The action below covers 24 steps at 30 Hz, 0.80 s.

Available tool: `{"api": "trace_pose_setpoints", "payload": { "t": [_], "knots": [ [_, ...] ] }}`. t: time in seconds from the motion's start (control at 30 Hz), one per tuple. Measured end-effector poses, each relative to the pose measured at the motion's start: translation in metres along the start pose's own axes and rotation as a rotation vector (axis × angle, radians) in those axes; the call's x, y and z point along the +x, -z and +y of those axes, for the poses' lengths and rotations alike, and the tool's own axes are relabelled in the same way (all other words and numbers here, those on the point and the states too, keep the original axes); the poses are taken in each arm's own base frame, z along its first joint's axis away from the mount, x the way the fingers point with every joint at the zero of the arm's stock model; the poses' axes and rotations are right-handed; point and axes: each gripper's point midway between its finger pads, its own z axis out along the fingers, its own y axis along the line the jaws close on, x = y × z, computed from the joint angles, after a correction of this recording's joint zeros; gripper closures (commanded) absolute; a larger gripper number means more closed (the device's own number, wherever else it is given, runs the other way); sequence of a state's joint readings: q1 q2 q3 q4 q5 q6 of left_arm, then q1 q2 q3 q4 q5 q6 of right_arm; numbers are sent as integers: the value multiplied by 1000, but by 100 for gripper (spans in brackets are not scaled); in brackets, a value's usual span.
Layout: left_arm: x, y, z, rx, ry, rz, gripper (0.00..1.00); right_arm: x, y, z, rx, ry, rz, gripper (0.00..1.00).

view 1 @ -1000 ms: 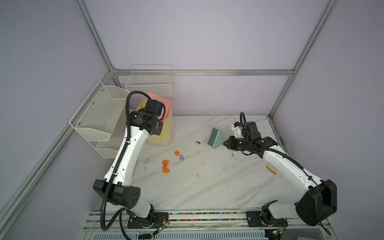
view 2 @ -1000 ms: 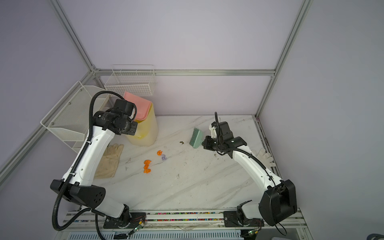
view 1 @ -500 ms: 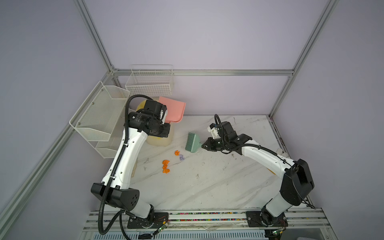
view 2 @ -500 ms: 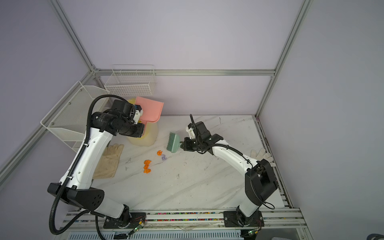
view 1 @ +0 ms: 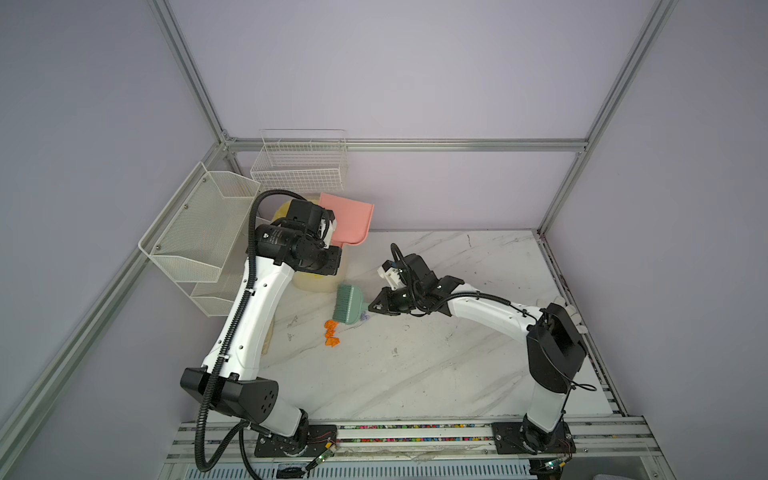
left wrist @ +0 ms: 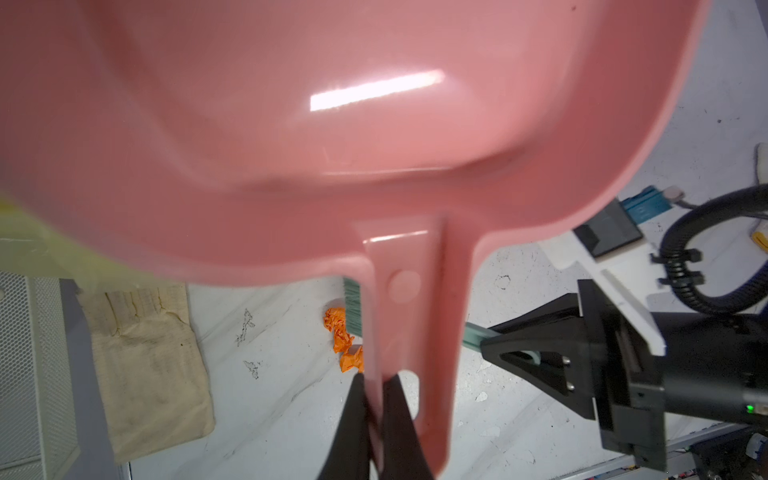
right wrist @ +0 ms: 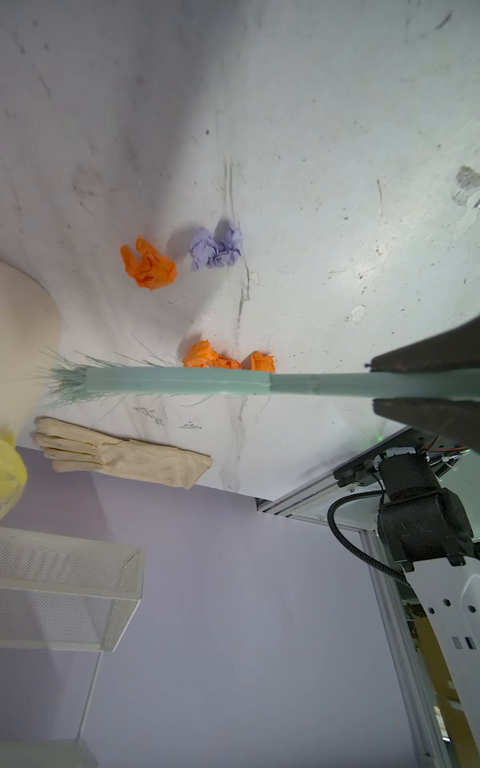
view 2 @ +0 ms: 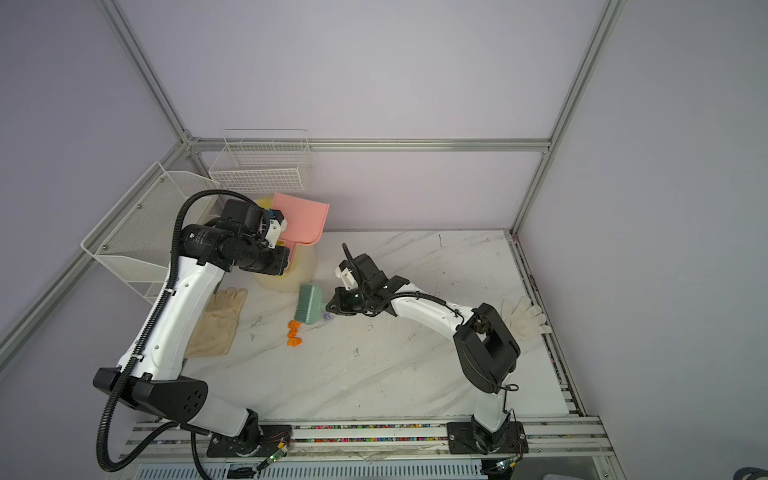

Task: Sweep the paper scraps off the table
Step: 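Hold the empty dustpan by the bin while the right gripper gathers scraps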

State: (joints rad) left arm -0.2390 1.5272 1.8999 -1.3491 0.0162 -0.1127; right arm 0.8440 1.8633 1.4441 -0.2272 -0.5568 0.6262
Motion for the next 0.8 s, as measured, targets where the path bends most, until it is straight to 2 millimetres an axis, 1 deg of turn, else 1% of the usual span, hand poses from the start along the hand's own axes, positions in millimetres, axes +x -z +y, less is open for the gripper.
{"api": "trace_pose_setpoints", "payload": {
  "t": [0.13, 0.27, 0.43, 0.57, 0.8],
  "knots": [
    [0, 0, -1, 5, 0, 1, 100, 15, -27, 10, -15, 7, 59, 100],
    [0, 0, -1, 6, 0, 1, 100, 25, -44, 16, -22, 11, 97, 100],
    [0, 0, -1, 5, 0, 1, 100, 28, -49, 11, -10, -5, 116, 100],
    [0, 0, -1, 3, 0, 2, 100, 32, -53, 2, 14, -19, 138, 100],
    [2, -2, 0, 1, 1, 7, 100, 37, -53, -5, 36, -29, 157, 100]
  ]
}}
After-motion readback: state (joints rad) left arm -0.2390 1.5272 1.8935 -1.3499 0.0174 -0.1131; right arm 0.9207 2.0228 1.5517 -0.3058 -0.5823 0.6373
